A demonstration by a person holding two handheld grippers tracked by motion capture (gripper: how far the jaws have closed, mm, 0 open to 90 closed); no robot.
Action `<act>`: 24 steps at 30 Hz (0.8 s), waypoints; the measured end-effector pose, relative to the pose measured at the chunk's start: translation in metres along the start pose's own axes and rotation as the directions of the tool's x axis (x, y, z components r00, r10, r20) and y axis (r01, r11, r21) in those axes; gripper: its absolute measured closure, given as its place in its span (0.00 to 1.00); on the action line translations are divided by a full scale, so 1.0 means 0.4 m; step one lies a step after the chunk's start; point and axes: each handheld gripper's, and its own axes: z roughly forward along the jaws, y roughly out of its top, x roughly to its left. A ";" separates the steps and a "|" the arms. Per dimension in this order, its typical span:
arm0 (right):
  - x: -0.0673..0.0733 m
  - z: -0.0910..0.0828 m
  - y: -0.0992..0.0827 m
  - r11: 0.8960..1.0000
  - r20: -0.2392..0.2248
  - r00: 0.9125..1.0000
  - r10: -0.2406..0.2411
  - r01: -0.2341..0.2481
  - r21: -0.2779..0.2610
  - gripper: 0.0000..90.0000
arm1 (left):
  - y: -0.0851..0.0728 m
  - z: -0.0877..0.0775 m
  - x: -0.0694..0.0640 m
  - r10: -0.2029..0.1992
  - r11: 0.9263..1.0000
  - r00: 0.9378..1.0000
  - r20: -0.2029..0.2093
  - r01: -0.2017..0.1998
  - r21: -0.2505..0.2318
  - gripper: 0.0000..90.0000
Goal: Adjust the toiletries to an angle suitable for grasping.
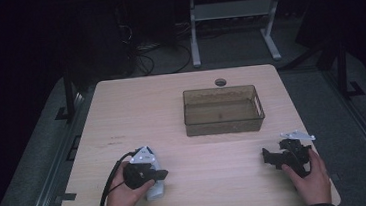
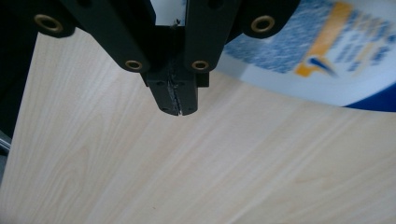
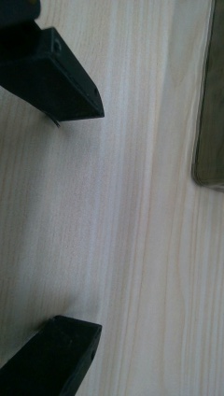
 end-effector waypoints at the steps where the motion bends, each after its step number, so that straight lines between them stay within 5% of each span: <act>1: 0.000 0.000 0.000 1.000 0.000 1.000 0.000 0.000 0.000 0.00 | -0.001 -0.015 0.016 -0.010 1.000 1.000 -0.016 0.010 -0.005 1.00; 14: 0.000 0.000 0.000 1.000 0.000 1.000 0.000 0.000 0.000 0.00 | -0.019 -0.103 0.123 -0.074 0.996 0.991 -0.110 0.069 -0.048 1.00; 24: 0.000 0.000 0.000 1.000 0.000 1.000 0.000 0.000 0.000 0.00 | -0.061 -0.109 0.219 -0.142 0.989 0.970 -0.197 0.133 -0.057 1.00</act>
